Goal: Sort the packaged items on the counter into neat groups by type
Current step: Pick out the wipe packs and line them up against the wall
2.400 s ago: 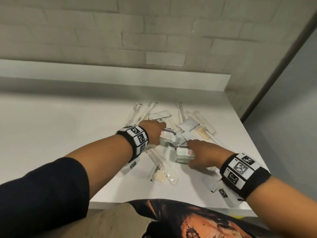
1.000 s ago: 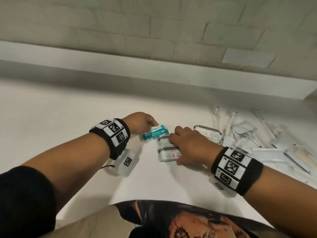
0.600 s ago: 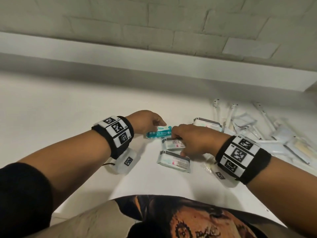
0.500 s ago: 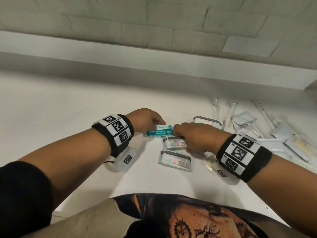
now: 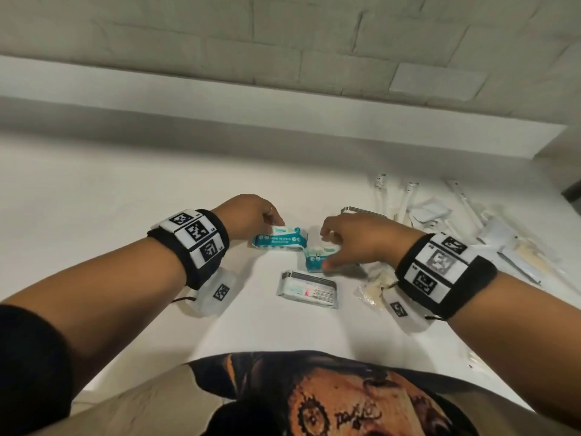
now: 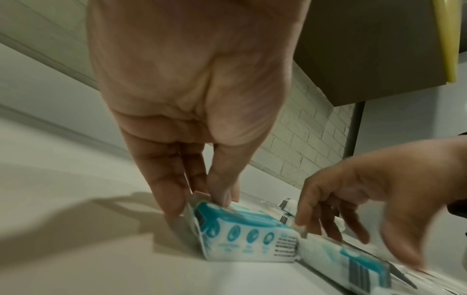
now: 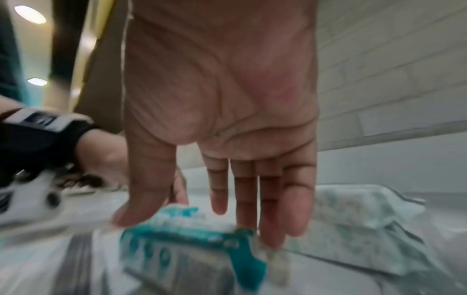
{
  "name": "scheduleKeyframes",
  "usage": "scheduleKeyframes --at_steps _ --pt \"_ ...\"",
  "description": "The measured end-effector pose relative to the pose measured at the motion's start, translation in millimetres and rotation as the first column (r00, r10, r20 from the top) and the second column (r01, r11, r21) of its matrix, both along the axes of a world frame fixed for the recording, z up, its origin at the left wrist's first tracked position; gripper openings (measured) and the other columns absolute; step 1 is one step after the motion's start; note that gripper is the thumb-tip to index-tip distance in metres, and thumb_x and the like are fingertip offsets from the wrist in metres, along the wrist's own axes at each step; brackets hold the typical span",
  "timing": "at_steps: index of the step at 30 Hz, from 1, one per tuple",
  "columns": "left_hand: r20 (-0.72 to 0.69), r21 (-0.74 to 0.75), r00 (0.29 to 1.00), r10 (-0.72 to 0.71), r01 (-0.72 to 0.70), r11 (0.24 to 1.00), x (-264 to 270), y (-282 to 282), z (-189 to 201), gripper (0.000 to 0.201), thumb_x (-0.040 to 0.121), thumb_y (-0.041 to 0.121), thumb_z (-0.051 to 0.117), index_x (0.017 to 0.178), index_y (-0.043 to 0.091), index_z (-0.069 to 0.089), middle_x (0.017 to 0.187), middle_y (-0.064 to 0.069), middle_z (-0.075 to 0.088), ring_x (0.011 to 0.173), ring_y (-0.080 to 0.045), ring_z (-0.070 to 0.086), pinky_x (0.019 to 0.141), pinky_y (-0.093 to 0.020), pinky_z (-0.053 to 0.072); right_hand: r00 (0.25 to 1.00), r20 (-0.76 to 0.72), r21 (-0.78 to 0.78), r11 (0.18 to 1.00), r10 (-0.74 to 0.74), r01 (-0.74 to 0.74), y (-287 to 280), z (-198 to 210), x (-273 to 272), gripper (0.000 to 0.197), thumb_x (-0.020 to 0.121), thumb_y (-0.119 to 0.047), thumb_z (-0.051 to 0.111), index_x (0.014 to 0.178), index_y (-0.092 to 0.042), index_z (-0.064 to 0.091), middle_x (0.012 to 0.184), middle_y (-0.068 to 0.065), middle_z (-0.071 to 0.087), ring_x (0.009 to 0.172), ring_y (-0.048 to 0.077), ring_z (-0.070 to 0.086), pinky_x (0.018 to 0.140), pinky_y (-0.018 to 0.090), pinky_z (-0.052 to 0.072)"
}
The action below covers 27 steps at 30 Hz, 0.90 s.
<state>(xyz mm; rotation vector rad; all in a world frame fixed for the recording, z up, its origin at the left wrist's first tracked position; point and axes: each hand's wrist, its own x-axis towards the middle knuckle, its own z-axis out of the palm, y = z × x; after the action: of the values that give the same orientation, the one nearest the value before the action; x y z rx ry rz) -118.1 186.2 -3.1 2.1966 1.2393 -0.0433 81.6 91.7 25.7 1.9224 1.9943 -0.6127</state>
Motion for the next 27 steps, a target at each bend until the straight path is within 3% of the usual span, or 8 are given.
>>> scheduleKeyframes --at_steps 4,7,12,16,18,21,25,27 --pt "-0.003 -0.008 1.0 0.024 -0.024 1.0 1 -3 1 0.029 0.087 0.012 0.066 0.114 0.021 0.071 0.113 0.004 0.069 0.104 -0.012 0.06 0.087 -0.023 0.046 0.99 0.122 -0.025 0.998 0.067 -0.064 -2 1 -3 0.041 0.066 -0.019 0.07 0.103 -0.024 0.054 0.094 -0.008 0.055 0.081 0.012 0.053 0.069 0.03 0.051" --pt "0.0 -0.023 0.999 0.045 -0.045 0.999 1 -6 -2 0.027 0.084 0.014 0.07 0.11 0.022 0.07 0.109 0.006 0.07 0.098 -0.011 0.06 0.081 -0.024 0.047 0.998 -0.066 0.046 0.999 -0.022 0.025 17 20 5 0.033 0.072 -0.026 0.073 0.103 -0.026 0.06 0.102 -0.007 0.058 0.085 0.011 0.053 0.071 0.028 0.047" --pt "0.003 -0.049 1.0 0.02 -0.02 0.999 2 -9 -5 0.023 0.083 0.013 0.07 0.104 0.023 0.072 0.109 0.009 0.07 0.099 -0.01 0.062 0.085 -0.025 0.048 0.996 -0.06 0.144 0.987 -0.06 0.068 55 30 1 0.042 0.074 -0.022 0.076 0.113 -0.024 0.061 0.105 -0.005 0.056 0.091 0.016 0.054 0.074 0.027 0.043" --pt "0.047 0.015 0.996 0.079 -0.079 0.997 4 -10 -6 0.02 0.076 0.015 0.076 0.087 0.026 0.064 0.095 0.006 0.062 0.091 -0.016 0.06 0.074 -0.025 0.046 0.956 -0.271 0.277 0.941 -0.117 0.193 69 17 -10 0.046 0.073 -0.019 0.079 0.113 -0.023 0.058 0.109 -0.003 0.061 0.088 0.015 0.056 0.069 0.028 0.047" --pt "0.033 0.109 0.992 0.124 -0.127 0.986 6 -10 -6 0.034 0.069 0.022 0.083 0.091 0.024 0.057 0.099 0.003 0.054 0.088 -0.018 0.058 0.07 -0.026 0.044 0.96 -0.264 0.267 0.95 -0.09 0.162 66 -1 -20 0.045 0.074 -0.019 0.078 0.112 -0.023 0.054 0.11 -0.003 0.061 0.086 0.015 0.056 0.067 0.027 0.048" --pt "-0.009 0.17 0.991 0.133 -0.129 0.977 6 -10 -3 0.05 0.064 0.029 0.086 0.101 0.022 0.053 0.104 0.002 0.048 0.088 -0.018 0.056 0.07 -0.027 0.044 0.976 -0.216 0.142 0.99 0.008 0.024 63 -20 -25 0.039 0.08 -0.017 0.073 0.114 -0.025 0.056 0.121 -0.004 0.061 0.094 0.013 0.053 0.077 0.027 0.044" --pt "-0.044 0.152 0.997 0.061 -0.053 0.987 8 -9 -2 0.045 0.071 0.028 0.082 0.109 0.024 0.059 0.105 0.005 0.048 0.094 -0.016 0.054 0.075 -0.026 0.042 0.989 -0.138 0.157 0.987 0.05 -0.028 50 1 -18 0.027 0.088 -0.014 0.062 0.112 -0.027 0.062 0.114 -0.006 0.06 0.07 0.002 0.047 0.058 0.021 0.038" --pt "-0.072 0.154 0.997 0.015 -0.004 0.988 10 -9 -1 0.039 0.074 0.026 0.079 0.11 0.025 0.062 0.102 0.007 0.049 0.093 -0.014 0.052 0.075 -0.024 0.039 0.991 -0.104 0.207 0.976 0.086 -0.063 33 12 -17 0.018 0.087 -0.026 0.064 0.105 -0.027 0.061 0.111 -0.007 0.059 0.077 0.008 0.051 0.063 0.025 0.042"
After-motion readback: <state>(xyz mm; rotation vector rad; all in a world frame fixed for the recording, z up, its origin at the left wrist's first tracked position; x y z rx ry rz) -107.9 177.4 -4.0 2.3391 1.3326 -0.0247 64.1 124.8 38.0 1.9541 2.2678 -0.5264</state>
